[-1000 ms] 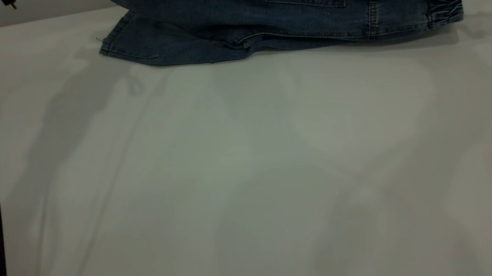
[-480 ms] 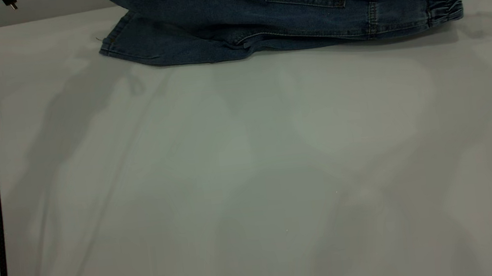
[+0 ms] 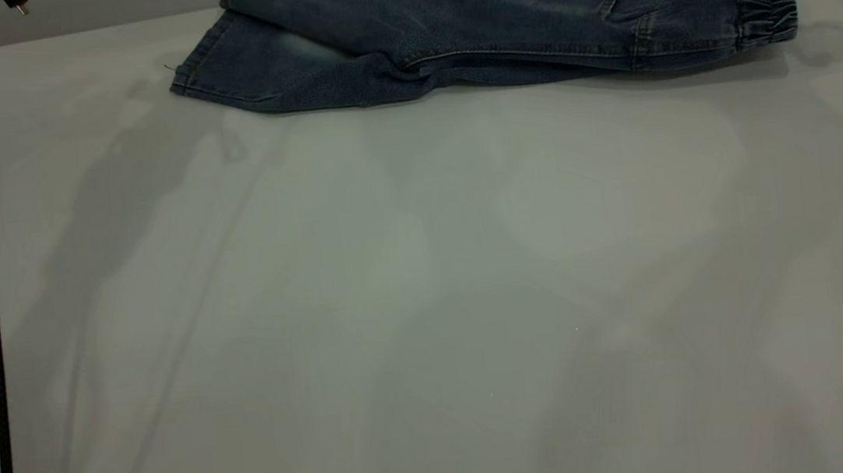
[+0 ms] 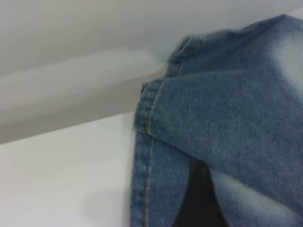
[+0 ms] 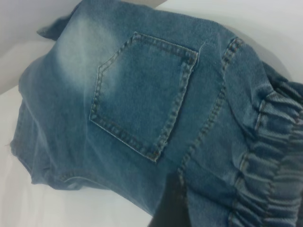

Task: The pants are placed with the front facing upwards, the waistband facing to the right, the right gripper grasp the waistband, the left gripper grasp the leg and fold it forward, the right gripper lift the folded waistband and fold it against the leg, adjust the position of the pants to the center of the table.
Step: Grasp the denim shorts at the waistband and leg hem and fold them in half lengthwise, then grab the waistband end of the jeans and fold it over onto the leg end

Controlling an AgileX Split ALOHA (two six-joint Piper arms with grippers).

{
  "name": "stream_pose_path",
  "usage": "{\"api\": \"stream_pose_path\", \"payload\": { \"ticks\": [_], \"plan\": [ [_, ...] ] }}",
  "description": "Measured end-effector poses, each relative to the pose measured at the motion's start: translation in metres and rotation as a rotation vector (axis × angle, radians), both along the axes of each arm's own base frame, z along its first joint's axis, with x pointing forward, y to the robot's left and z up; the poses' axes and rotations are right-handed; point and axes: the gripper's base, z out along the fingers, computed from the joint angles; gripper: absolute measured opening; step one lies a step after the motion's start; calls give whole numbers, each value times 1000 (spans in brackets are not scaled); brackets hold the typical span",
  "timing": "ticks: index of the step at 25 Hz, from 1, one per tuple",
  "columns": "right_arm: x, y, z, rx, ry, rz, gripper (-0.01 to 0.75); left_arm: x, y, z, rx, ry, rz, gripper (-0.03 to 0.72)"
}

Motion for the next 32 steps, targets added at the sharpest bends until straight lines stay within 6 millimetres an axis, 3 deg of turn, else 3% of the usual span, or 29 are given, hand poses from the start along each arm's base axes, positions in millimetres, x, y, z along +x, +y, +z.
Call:
{"api": "stream_pose_path", "payload": {
  "ticks": [13,19,25,32],
  "plan": [
    [-2,3,1,41,15,23,563,-9,-3,-8,-4,129,-51,475],
    [-10,9,-1,98,115,73,563,-18,-4,-14,44,231,-117,476],
    [-17,10,-18,106,240,85,563,-22,-3,-17,65,272,-140,477],
    [-18,11,-54,152,312,78,563,-22,-4,-17,59,273,-137,477]
  ]
}}
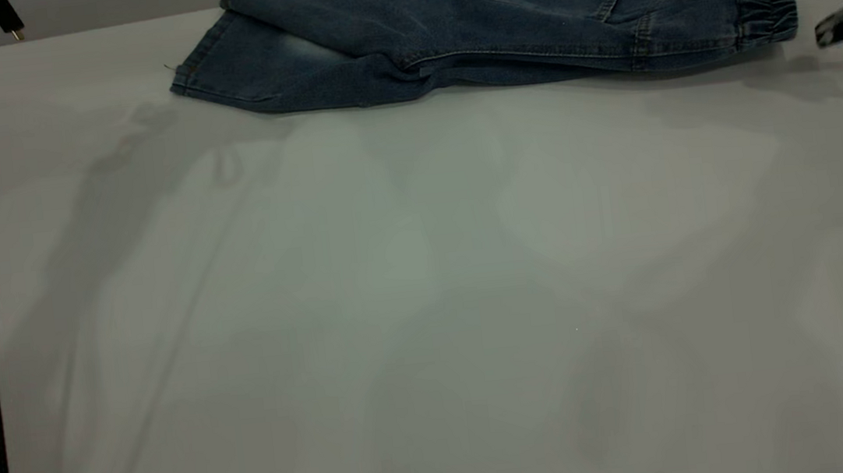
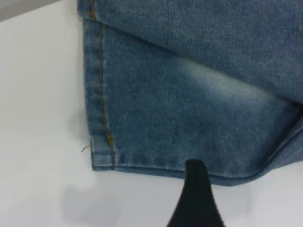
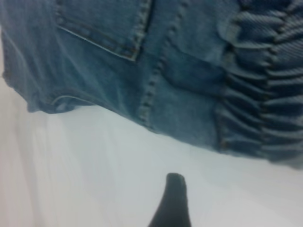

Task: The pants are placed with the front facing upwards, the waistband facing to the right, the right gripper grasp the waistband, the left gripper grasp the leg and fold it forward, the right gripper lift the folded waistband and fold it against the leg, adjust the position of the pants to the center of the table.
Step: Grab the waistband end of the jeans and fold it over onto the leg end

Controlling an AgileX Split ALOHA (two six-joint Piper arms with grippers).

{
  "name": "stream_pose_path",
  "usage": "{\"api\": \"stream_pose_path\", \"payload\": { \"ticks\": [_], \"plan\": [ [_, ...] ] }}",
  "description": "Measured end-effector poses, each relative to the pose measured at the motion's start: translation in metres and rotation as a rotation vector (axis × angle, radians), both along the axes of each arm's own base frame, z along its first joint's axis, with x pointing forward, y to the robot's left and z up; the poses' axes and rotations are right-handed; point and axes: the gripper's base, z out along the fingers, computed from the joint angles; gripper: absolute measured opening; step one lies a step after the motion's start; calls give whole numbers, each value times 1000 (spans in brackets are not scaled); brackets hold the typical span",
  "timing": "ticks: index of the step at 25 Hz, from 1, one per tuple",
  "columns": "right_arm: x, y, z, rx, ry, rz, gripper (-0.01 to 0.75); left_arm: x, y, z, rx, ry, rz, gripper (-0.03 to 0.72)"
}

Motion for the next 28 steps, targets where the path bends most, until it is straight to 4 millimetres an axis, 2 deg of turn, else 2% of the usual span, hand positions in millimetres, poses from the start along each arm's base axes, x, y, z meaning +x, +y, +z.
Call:
{"api": "stream_pose_path", "payload": {
  "ticks": [7,23,28],
  "plan": [
    [4,1,-15,27,-24,-27,563,0,0,0,-6,-5,5,477],
    [7,-1,-15,22,-49,-63,563,2,0,1,-9,-19,11,477],
    [9,6,-16,18,-47,-57,563,2,0,1,-9,-20,12,477]
  ]
}}
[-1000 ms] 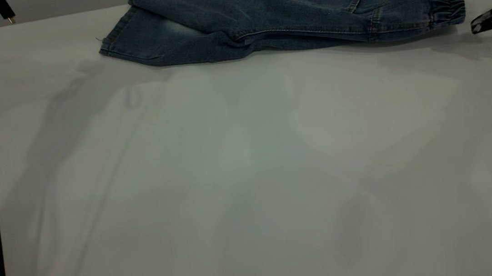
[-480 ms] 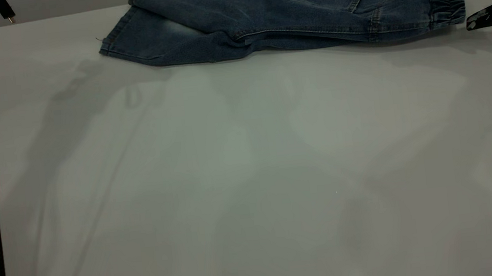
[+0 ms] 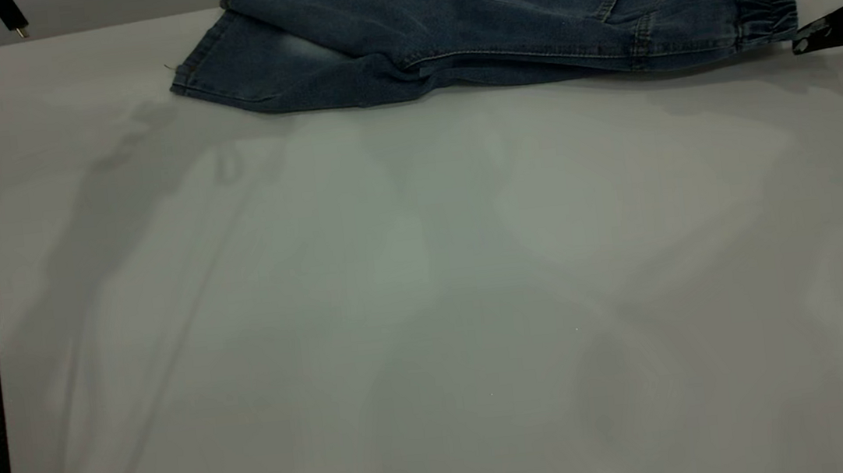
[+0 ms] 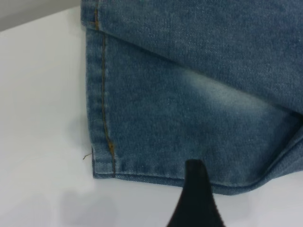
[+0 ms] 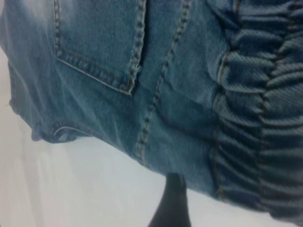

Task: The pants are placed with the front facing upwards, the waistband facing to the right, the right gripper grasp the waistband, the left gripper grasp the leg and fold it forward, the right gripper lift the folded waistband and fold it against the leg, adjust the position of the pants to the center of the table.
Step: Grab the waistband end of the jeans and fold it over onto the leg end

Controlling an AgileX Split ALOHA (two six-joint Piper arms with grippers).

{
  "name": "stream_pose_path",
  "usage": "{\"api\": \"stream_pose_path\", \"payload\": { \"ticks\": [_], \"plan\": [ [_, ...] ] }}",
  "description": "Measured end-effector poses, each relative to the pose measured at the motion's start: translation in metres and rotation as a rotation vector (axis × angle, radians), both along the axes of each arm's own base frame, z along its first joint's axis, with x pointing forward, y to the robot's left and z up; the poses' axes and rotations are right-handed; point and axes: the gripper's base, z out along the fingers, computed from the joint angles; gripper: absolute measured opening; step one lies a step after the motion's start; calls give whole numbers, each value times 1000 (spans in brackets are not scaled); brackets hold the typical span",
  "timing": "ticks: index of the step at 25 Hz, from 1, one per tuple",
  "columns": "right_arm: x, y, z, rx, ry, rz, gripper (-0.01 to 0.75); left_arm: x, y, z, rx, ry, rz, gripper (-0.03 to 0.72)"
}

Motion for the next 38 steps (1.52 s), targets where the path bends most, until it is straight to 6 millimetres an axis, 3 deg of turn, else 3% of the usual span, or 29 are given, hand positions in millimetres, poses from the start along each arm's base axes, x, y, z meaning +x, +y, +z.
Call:
{"api": "stream_pose_path", "payload": {
  "ticks": [5,24,28,38],
  "plan": [
    [1,2,-12,24,20,-28,563,0,0,0,0,0,0,477],
    [10,3,-23,122,-56,-130,542,0,0,0,1,-3,1,477],
    [9,3,-23,121,-56,-128,453,0,0,0,1,-3,1,477],
    [9,4,-23,111,-73,-98,64,0,0,0,1,-4,1,477]
  ]
}}
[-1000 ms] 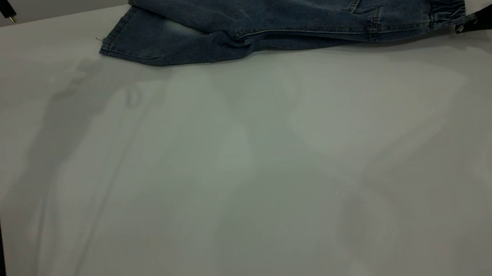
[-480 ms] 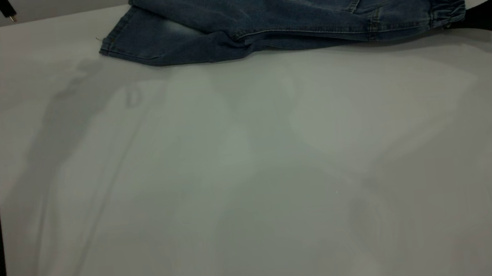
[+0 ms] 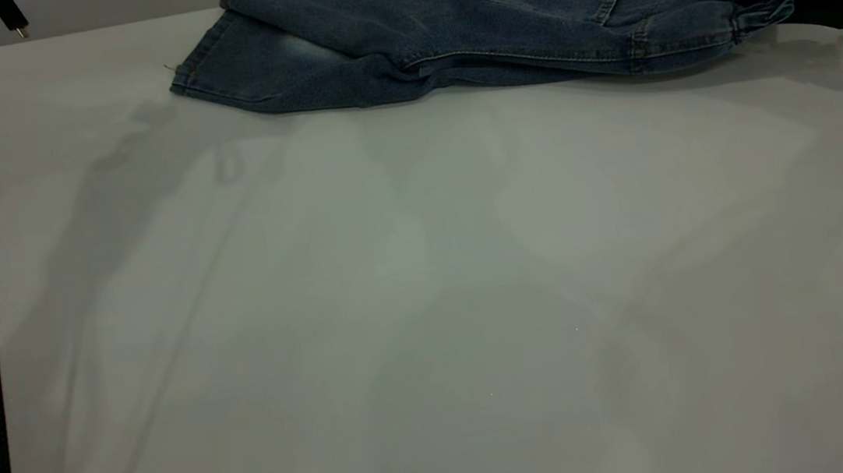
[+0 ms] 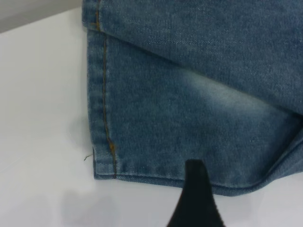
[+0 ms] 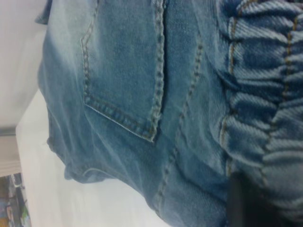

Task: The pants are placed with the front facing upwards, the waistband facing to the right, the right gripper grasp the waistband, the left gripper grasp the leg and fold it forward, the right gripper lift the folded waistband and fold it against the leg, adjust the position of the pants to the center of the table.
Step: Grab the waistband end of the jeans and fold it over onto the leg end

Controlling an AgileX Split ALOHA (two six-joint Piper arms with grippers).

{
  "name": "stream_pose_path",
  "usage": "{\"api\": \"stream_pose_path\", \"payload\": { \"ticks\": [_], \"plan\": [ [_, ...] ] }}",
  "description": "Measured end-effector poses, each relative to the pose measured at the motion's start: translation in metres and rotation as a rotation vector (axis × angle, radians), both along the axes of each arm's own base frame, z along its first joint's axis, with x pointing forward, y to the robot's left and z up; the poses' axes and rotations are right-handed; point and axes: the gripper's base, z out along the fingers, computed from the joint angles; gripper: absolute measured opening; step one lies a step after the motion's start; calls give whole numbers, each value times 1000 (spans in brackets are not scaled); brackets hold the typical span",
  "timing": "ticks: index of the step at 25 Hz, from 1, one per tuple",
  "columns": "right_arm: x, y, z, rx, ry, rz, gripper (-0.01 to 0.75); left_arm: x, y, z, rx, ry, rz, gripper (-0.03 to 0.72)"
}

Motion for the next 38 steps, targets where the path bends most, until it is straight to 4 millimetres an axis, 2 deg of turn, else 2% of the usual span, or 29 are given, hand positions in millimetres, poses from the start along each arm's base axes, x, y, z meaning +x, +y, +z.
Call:
{"api": "stream_pose_path", "payload": {
  "ticks": [4,8,18,28,38],
  "plan": [
    [-2,1,-1,-12,6,28,49,1,0,2,1,-6,-1,477],
    [-5,3,0,3,12,65,49,5,-2,13,-5,-21,-12,477],
    [-7,4,25,-29,6,121,49,11,-15,44,-19,-45,-66,477],
    [-17,4,50,-84,13,159,49,10,-51,29,-21,-17,-134,477],
    [-46,9,62,-144,31,158,49,19,-97,7,-21,40,-244,477]
  ]
}}
